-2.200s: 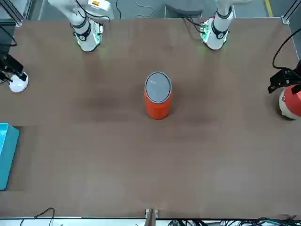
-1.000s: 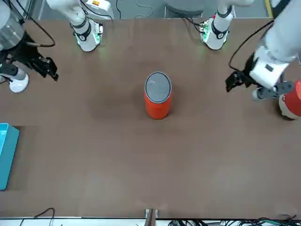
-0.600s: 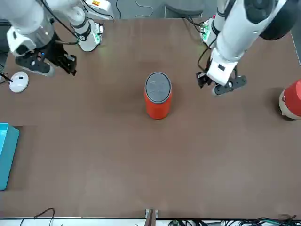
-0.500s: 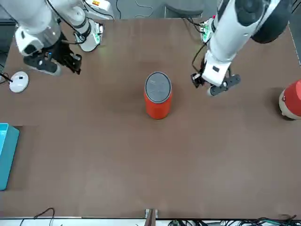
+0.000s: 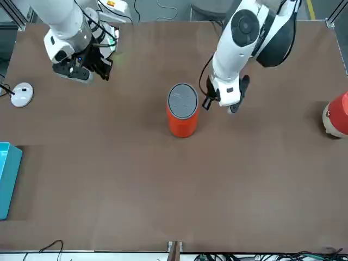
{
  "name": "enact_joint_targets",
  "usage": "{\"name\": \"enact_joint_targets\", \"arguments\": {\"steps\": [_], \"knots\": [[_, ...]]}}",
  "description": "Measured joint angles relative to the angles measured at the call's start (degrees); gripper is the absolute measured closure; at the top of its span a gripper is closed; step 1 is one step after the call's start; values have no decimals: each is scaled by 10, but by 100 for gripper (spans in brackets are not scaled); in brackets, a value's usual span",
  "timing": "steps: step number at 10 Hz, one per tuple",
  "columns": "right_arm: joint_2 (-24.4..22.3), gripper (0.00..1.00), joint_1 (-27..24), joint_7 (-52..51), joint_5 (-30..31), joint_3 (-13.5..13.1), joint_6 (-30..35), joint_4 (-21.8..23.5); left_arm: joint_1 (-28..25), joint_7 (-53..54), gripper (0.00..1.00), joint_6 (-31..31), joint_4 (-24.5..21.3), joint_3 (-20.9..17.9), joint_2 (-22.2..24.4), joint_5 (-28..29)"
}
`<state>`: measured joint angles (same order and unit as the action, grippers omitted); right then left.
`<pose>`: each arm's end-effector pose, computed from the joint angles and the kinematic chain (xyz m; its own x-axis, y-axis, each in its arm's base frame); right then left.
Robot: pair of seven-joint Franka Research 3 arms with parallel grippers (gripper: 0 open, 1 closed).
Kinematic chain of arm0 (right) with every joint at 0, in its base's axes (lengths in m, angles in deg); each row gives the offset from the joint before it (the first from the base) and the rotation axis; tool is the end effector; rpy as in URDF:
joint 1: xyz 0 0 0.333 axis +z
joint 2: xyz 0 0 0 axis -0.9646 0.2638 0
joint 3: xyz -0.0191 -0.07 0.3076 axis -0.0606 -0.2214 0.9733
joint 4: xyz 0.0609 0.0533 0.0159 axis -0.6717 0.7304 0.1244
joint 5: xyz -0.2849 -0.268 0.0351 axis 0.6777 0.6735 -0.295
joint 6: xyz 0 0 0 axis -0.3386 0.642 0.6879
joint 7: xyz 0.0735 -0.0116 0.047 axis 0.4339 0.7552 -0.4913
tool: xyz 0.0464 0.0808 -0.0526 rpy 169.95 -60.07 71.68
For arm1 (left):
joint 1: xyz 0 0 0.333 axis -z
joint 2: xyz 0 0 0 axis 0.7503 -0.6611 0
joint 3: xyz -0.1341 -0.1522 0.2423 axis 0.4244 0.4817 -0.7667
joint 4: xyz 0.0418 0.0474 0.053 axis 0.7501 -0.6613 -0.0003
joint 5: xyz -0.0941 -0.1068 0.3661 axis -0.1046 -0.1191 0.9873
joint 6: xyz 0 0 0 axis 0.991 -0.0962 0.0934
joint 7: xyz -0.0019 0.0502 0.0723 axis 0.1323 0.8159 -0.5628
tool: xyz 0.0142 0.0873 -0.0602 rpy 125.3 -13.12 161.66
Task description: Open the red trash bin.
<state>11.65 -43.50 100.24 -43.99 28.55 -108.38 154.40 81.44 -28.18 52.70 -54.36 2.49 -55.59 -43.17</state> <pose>0.4809 0.2552 0.6162 0.9611 -0.2630 -0.0847 -0.2680 -0.9619 -0.0534 0.5224 -0.3796 0.5180 0.4674 0.8744 -0.1302 0.8810 -0.4729 -0.0135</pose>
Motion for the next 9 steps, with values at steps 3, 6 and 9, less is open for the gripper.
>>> {"name": "enact_joint_targets", "arguments": {"steps": [3, 6, 9], "knots": [[6, 98, 58, 88, -1, 1, -56, 36, 11, -93, 99, 55, -14, 0, -32, -1], [7, 99, 86, 100, -6, 1, -73, 63, 37, -167, 99, 117, -83, 3, -29, -2], [7, 99, 103, 100, -15, 0, -94, 86, 39, -170, 99, 117, -151, 14, 10, -2]]}}
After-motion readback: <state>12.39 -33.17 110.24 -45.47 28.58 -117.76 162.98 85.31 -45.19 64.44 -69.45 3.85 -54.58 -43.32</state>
